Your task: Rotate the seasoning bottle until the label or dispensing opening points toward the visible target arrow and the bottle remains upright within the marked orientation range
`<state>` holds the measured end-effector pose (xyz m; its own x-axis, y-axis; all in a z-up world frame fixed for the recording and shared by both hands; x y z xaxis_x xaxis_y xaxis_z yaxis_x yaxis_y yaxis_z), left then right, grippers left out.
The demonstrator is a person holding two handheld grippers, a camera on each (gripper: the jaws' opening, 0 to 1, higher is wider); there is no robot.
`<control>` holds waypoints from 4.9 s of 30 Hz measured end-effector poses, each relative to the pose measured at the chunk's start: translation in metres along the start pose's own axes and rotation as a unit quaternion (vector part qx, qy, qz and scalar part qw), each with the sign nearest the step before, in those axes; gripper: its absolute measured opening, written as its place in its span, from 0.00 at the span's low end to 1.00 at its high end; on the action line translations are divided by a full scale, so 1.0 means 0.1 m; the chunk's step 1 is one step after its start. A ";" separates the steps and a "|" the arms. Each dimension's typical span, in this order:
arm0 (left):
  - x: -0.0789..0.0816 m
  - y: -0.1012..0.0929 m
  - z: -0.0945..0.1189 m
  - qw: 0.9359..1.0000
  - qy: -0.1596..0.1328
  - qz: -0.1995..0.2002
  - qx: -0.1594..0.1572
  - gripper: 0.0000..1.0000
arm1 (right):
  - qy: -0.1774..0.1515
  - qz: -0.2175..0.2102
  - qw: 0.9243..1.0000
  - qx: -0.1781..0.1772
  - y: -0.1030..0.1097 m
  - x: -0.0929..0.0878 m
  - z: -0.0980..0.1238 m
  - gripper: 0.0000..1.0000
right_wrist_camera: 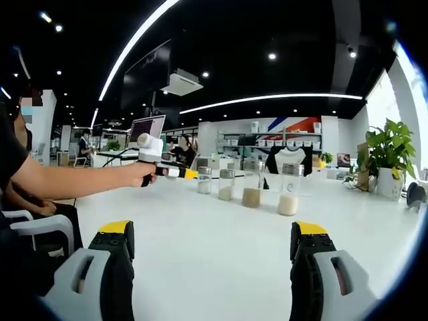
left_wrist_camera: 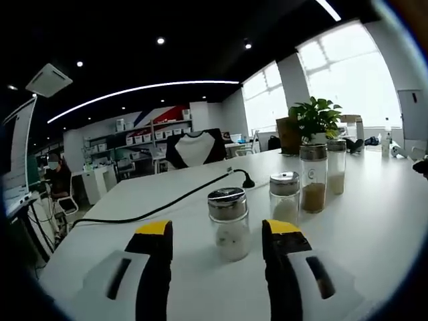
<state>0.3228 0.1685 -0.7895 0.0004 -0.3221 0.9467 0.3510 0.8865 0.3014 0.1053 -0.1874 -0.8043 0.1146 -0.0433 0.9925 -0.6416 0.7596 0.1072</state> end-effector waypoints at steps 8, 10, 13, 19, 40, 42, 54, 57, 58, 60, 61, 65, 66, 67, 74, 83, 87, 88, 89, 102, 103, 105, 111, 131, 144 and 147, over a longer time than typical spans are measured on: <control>0.07 -0.05 -0.19 1.000 0.001 0.005 -0.011 0.49 | 0.000 -0.003 1.000 -0.004 -0.03 0.00 0.01 0.99; 0.08 -0.05 -0.22 1.000 0.003 0.006 -0.012 0.49 | 0.000 -0.004 1.000 -0.004 -0.05 0.00 0.01 0.99; 0.09 -0.07 -0.27 1.000 -0.004 0.009 -0.012 0.45 | 0.000 -0.005 1.000 -0.004 -0.04 -0.01 0.02 0.99; 0.05 -0.06 -0.35 1.000 -0.001 0.021 -0.007 0.41 | 0.001 -0.005 1.000 -0.003 -0.05 -0.02 0.02 0.99; 0.06 -0.08 -0.43 0.999 -0.014 0.031 -0.008 0.32 | 0.008 -0.014 1.000 0.004 -0.04 -0.07 -0.01 0.99; 0.08 -0.12 -0.41 1.000 -0.022 0.010 -0.011 0.32 | 0.011 -0.014 1.000 0.005 -0.03 -0.08 -0.02 0.99; 0.33 -0.19 -0.19 0.996 -0.073 0.018 -0.049 0.32 | 0.013 -0.015 1.000 0.009 0.00 -0.10 -0.05 0.99; 0.39 -0.24 -0.09 0.993 -0.085 0.034 -0.079 0.32 | 0.013 -0.014 1.000 0.009 0.00 -0.10 -0.06 0.99; 0.41 -0.26 -0.06 0.991 -0.088 0.036 -0.091 0.32 | 0.013 -0.014 1.000 0.010 0.00 -0.09 -0.06 0.99; 0.43 -0.30 0.00 0.989 -0.094 0.037 -0.108 0.32 | 0.013 -0.012 1.000 0.011 0.00 -0.09 -0.06 0.99; 0.43 -0.31 0.01 0.989 -0.093 0.036 -0.113 0.32 | 0.014 -0.009 1.000 0.010 -0.01 -0.09 -0.06 0.99; 0.44 -0.37 0.06 0.985 -0.093 0.049 -0.139 0.32 | 0.014 -0.005 1.000 0.010 -0.05 -0.06 -0.06 0.99; 0.45 -0.40 0.08 0.984 -0.092 0.049 -0.145 0.32 | 0.013 -0.005 1.000 0.011 -0.06 -0.05 -0.06 0.99; 0.45 -0.41 0.08 0.984 -0.093 0.048 -0.146 0.32 | 0.013 -0.004 1.000 0.011 -0.06 -0.05 -0.07 0.99; 0.52 -0.60 0.18 0.976 -0.101 0.046 -0.190 0.32 | 0.012 -0.001 1.000 0.029 -0.04 -0.02 -0.18 0.93; 0.62 -0.84 0.30 0.961 -0.119 0.034 -0.248 0.32 | -0.005 0.007 0.998 0.054 -0.05 -0.01 -0.30 0.75; 0.68 -0.98 0.38 0.949 -0.132 0.030 -0.284 0.32 | -0.011 0.006 0.998 0.056 -0.08 0.02 -0.34 0.71; 0.69 -0.98 0.39 0.948 -0.133 0.029 -0.286 0.32 | -0.010 0.006 0.998 0.057 -0.08 0.02 -0.35 0.70; 0.69 -0.99 0.39 0.948 -0.134 0.028 -0.288 0.32 | -0.010 0.007 0.998 0.057 -0.08 0.02 -0.35 0.70; 0.73 -1.26 0.56 0.917 -0.153 0.037 -0.366 0.32 | -0.015 0.015 0.998 0.053 -0.02 0.13 -0.53 0.42; 0.74 -1.28 0.58 0.915 -0.156 0.034 -0.371 0.32 | -0.004 0.030 0.998 0.048 -0.02 0.11 -0.55 0.46; 0.76 -1.31 0.62 0.911 -0.160 0.032 -0.380 0.32 | 0.007 0.040 0.997 0.064 0.01 0.09 -0.56 0.55; 0.81 -1.42 0.72 0.891 -0.175 0.035 -0.417 0.32 | -0.020 0.027 0.996 0.079 0.05 0.11 -0.58 0.50; 0.86 -1.61 0.92 0.816 -0.206 0.040 -0.539 0.32 | -0.015 0.004 0.981 0.194 0.29 0.10 -0.63 0.32; 0.86 -1.75 1.03 0.876 -0.196 0.002 -0.440 0.32 | -0.003 -0.014 0.997 0.074 0.35 0.10 -0.60 0.30; 0.86 -1.78 1.07 0.889 -0.194 0.012 -0.415 0.32 | -0.008 -0.016 0.999 0.050 0.37 0.10 -0.60 0.30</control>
<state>0.1604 0.0190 -0.7499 -0.2493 -0.0260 0.9681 0.9249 0.2899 0.2459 0.1285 -0.1206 -0.7940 0.1248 -0.0768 0.9892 -0.7110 0.6885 0.1431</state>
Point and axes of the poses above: the point that each gripper's makers call its tool centre point, and the gripper's own axes: z roughly backward along the fingers, y roughly to its left, x roughly out of its top, the point moved 10 cm from there along z, roughly backward along the fingers, and after that the axes turned 10 degrees about -z, right-handed, at the moved point
